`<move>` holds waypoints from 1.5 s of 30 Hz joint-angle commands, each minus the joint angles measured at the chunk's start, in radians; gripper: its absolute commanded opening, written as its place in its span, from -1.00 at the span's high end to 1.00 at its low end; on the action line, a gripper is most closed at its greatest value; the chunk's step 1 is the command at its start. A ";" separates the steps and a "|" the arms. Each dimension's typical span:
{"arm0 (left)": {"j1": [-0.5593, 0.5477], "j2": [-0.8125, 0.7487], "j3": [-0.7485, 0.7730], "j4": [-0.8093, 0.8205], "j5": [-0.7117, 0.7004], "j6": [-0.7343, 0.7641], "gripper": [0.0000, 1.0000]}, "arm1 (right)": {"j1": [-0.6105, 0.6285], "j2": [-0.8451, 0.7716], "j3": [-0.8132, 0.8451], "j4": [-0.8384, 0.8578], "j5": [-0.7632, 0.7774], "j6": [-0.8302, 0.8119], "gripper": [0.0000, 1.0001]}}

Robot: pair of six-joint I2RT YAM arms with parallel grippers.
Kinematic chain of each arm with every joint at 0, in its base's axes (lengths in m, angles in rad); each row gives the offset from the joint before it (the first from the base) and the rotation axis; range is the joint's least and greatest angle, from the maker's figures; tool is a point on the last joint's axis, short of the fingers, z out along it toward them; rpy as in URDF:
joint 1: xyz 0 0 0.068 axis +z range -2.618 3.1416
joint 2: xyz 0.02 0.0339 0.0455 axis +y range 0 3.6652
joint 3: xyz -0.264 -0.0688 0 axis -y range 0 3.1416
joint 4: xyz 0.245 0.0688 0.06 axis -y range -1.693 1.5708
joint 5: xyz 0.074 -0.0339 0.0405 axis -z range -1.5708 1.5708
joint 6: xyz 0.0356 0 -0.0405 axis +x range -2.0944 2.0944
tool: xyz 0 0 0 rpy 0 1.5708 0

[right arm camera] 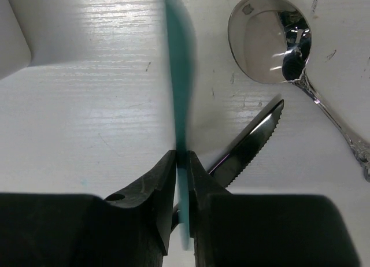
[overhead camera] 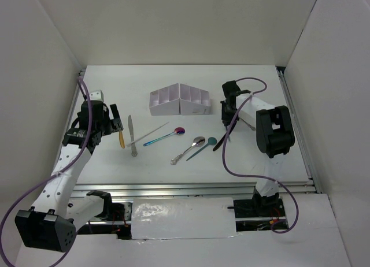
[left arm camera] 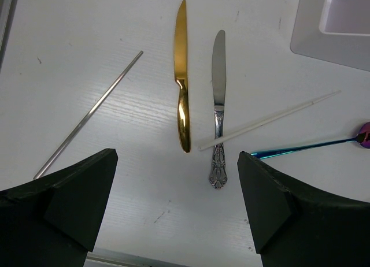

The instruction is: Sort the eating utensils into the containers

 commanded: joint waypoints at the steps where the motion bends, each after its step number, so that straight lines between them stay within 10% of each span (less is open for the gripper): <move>1: 0.002 -0.032 -0.008 0.024 0.000 -0.004 -0.99 | 0.012 0.012 0.048 -0.024 0.025 0.010 0.65; 9: 0.002 -0.032 -0.004 0.018 0.011 -0.013 -0.99 | 0.012 -0.043 -0.015 0.028 -0.035 0.029 1.00; 30: 0.002 -0.003 0.131 -0.068 0.114 0.005 -0.99 | 0.056 -0.716 -0.353 0.362 -0.187 0.090 1.00; 45: 0.002 0.020 0.111 -0.035 0.198 0.016 -0.99 | 0.155 -0.721 -0.286 0.604 -0.236 0.039 1.00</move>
